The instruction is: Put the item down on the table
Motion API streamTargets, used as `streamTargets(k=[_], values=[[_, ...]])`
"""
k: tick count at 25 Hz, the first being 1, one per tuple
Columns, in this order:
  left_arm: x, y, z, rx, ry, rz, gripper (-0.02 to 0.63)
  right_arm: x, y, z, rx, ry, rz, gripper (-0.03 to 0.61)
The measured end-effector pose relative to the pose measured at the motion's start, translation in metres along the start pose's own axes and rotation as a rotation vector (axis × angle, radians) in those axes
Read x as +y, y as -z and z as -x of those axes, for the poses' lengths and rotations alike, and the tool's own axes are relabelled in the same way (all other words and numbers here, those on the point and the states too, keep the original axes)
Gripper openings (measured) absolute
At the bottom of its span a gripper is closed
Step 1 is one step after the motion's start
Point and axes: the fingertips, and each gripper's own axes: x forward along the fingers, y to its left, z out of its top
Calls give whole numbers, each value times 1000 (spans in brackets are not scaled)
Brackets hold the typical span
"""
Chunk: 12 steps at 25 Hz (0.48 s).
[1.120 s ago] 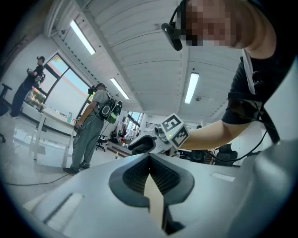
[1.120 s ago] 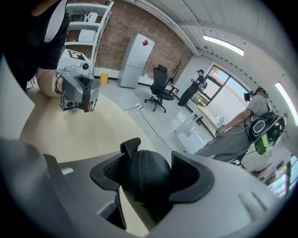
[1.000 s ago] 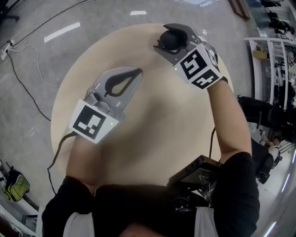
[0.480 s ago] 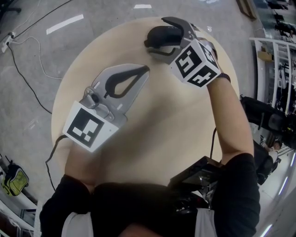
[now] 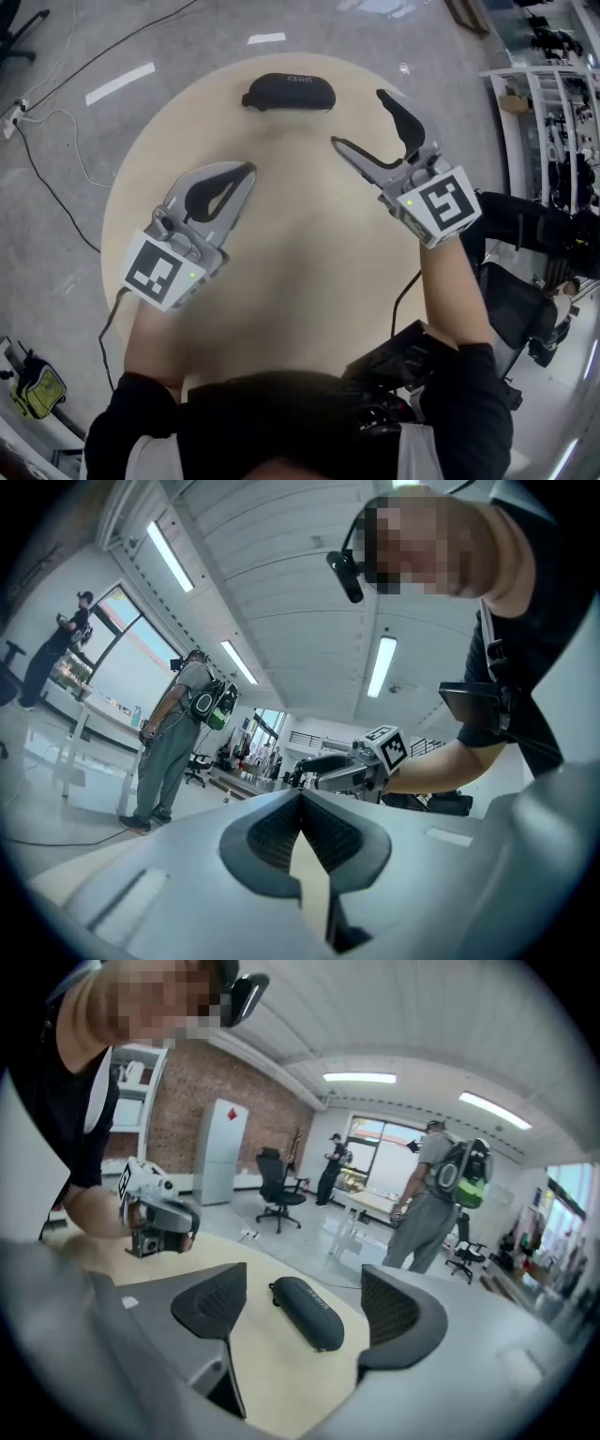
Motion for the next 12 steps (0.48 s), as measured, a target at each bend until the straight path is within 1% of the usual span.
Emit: streamTargets(k=[1,3,4,5,7,8,9,12], values=[[-10,-4,4,-3,-1,18,-5,-6,1,23,-34,36,-74,377],[-29,-12,15,11,-9,47,-5,-14,-1,64,-109,73,-237,290],[-38,-14,21,13,-12,61,-5,-15,-3,83,-139,82,-303,256],[-46,-17,28,11,-13,73,-5,-14,-4,100,-157,92,-346,215],[-61,-20,43,28,-14,100,-5,-5,-5,128,-150,119,-381,116],[-67,-22,50,45,-14,111,-5,1,-5,140,-133,136,-389,50],[-73,-25,57,62,-13,116,-5,8,-7,151,-116,150,-396,14],[-104,-43,68,88,18,90,-5,30,-22,195,-109,164,-402,12]])
